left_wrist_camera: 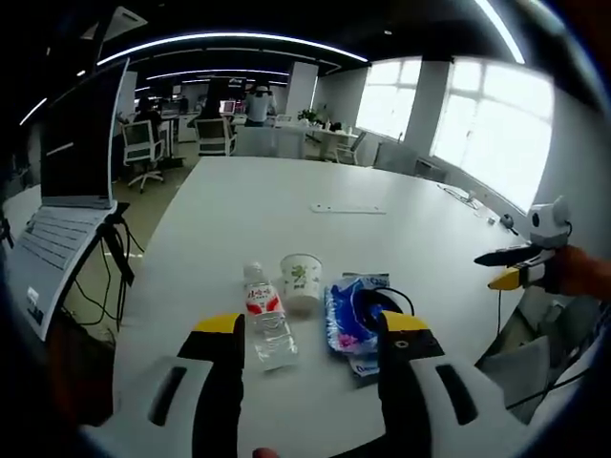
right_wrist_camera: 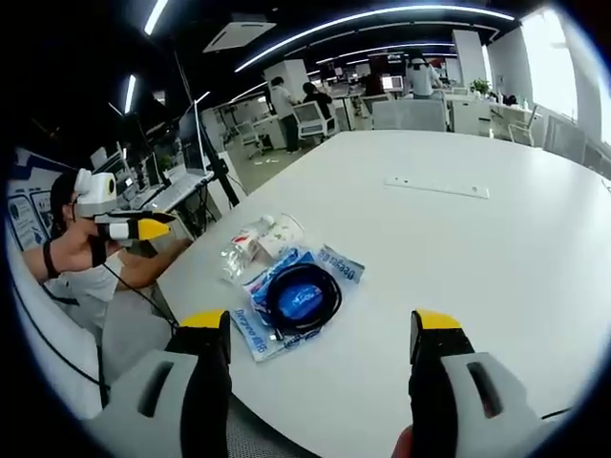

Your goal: Arrange the tabletop items into an orderly group along one side of the table until the central work area is clear of visible clutter.

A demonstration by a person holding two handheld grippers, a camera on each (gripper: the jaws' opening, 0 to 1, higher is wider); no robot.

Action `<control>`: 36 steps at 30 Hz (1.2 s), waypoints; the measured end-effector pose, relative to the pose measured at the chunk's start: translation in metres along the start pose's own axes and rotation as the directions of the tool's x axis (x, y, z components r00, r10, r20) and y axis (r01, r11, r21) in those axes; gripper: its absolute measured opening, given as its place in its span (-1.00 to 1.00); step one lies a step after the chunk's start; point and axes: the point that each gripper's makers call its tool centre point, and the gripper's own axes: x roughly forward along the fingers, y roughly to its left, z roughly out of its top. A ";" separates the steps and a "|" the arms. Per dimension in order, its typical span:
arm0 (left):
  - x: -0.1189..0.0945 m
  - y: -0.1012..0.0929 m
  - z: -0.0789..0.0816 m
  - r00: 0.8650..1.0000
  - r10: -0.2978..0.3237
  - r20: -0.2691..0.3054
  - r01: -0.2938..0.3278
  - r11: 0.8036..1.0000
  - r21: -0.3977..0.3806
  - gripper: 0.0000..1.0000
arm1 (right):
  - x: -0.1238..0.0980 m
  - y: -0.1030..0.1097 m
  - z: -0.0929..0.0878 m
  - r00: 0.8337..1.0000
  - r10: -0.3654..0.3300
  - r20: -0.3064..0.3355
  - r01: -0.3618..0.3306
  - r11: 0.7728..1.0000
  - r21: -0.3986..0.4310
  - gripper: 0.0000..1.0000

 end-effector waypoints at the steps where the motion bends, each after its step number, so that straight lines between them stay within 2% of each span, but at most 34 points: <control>1: 0.000 0.000 0.000 1.000 0.001 0.000 -0.001 1.000 0.000 0.12 | 0.000 0.000 -0.001 1.000 0.000 -0.001 0.000 1.000 0.000 0.53; 23: -0.006 0.001 -0.006 1.000 0.006 -0.005 -0.006 1.000 -0.002 0.11 | -0.001 0.007 -0.004 1.000 0.010 -0.007 -0.010 1.000 0.002 0.51; 36: -0.009 0.002 -0.003 1.000 0.011 0.000 -0.011 1.000 -0.002 0.11 | -0.002 0.010 -0.004 1.000 0.015 -0.006 -0.015 1.000 0.000 0.50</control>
